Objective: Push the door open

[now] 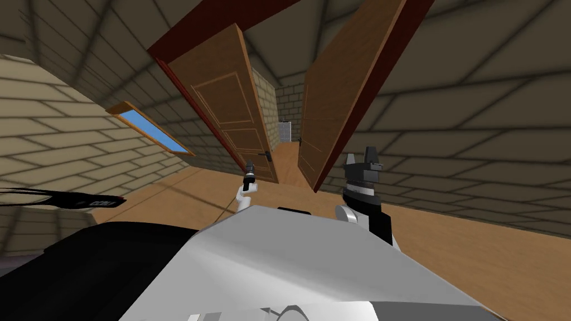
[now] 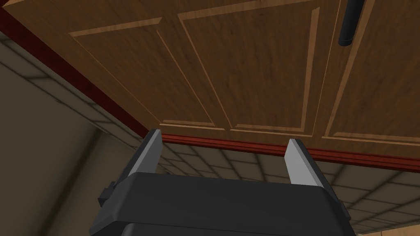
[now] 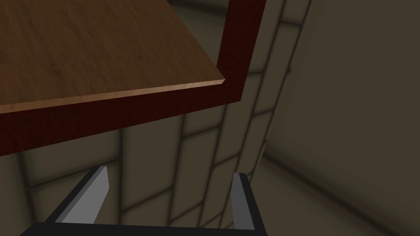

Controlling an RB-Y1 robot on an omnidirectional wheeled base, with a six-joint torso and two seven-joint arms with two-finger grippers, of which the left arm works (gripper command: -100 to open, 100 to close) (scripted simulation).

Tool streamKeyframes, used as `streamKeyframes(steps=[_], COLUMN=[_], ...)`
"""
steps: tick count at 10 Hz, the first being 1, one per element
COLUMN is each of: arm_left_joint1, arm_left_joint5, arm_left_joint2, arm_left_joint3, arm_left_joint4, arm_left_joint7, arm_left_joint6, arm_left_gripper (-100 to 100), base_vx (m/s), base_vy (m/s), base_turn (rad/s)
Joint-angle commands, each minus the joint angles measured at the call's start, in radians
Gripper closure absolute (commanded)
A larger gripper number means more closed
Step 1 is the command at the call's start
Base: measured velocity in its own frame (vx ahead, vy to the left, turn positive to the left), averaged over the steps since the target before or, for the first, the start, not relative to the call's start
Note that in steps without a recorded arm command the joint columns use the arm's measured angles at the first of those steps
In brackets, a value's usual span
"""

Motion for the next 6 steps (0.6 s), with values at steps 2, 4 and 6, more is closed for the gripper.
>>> streamKeyframes(steps=[2, 4, 6], arm_left_joint1=[-0.037, -0.069, -0.099], arm_left_joint5=[-0.011, -0.020, -0.029], arm_left_joint2=[-0.004, -0.009, -0.016], arm_left_joint3=[0.033, 0.060, 0.085], arm_left_joint4=[0.054, 0.099, 0.141], arm_left_joint7=[-0.003, -0.007, -0.011], arm_left_joint6=[0.001, 0.001, 0.001], arm_left_gripper=[-100, -100, -100], base_vx=[-0.031, -0.015, -0.033], base_vy=[0.217, 0.212, 0.194], base_turn=[-0.244, -0.298, -0.228])
